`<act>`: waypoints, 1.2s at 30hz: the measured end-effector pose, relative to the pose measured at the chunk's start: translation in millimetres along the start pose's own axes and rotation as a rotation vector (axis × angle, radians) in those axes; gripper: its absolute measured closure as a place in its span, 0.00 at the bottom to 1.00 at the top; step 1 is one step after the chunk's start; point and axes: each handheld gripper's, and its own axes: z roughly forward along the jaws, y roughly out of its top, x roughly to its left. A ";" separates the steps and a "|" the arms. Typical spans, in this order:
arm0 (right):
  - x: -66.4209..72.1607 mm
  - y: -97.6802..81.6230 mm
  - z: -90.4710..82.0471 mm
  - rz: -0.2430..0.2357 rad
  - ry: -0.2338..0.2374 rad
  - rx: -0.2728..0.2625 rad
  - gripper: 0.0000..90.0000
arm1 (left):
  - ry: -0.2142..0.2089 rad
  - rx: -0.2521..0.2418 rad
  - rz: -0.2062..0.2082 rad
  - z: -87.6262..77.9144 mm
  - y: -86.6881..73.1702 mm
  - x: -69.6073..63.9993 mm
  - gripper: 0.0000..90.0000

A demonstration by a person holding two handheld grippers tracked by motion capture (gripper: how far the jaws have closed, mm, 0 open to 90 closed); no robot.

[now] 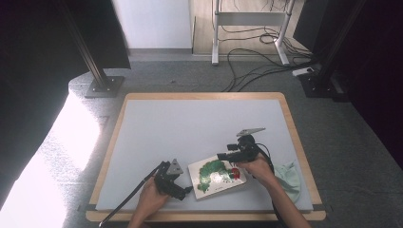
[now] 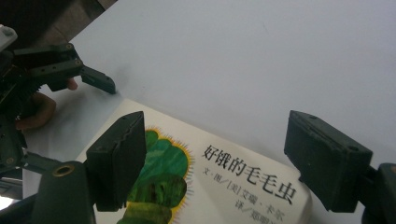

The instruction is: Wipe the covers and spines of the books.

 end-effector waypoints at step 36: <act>-5.4 -21.4 -16.0 0.063 0.056 -0.021 0.26 | -0.063 0.003 0.056 -4.4 -4.8 -20.7 0.00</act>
